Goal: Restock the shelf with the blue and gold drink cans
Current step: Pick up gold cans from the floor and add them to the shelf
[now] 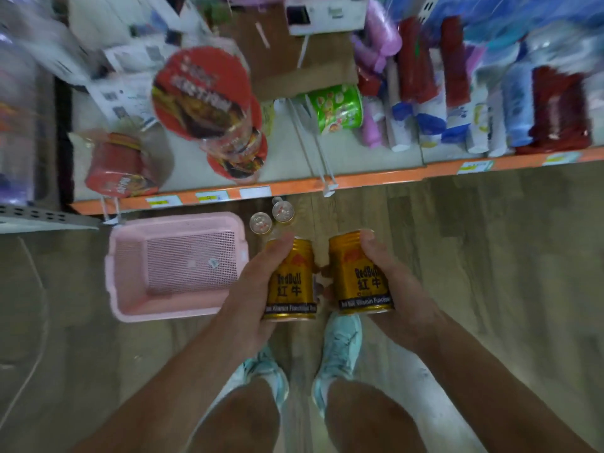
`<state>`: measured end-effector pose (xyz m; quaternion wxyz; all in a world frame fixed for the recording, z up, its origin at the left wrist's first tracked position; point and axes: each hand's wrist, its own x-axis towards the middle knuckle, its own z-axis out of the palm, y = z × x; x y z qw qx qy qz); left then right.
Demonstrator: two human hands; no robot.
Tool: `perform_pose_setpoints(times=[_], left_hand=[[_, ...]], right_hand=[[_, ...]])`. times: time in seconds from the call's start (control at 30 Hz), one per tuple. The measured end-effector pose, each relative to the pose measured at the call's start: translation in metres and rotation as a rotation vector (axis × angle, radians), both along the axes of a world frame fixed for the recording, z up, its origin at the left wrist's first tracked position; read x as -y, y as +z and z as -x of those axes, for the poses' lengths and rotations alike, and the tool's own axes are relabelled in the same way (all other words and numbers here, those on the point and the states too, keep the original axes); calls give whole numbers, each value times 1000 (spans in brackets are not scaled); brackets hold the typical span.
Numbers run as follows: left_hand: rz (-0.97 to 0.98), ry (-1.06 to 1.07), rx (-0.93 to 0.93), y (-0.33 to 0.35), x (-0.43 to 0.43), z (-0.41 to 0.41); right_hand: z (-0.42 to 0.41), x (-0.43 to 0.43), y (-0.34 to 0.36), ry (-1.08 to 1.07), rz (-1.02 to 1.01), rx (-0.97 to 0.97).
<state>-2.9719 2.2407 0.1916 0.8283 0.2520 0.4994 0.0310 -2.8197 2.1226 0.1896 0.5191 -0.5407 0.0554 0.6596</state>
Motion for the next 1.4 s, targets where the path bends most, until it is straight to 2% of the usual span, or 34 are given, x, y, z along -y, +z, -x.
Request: perform_pose_setpoints(times=[0.2, 0.37, 0.6, 0.9, 1.03, 1.27, 1.4], left_hand=[[35, 53, -18, 172, 5, -4], [-36, 77, 27, 309, 12, -2], [-139, 150, 29, 431, 31, 7], [-298, 277, 127, 497, 12, 19], [-401, 227, 182, 517, -22, 26], [-450, 157, 255, 539, -95, 41], [-451, 150, 279, 543, -131, 52]], right_hand=[[-2, 4, 172, -1, 2, 1], [0, 7, 309, 25, -47, -15], [-2, 9, 425, 107, -129, 77], [-1, -28, 496, 188, -192, 300], [5, -62, 518, 198, -271, 347], [21, -124, 543, 150, -402, 435], [38, -154, 551, 98, -373, 527]])
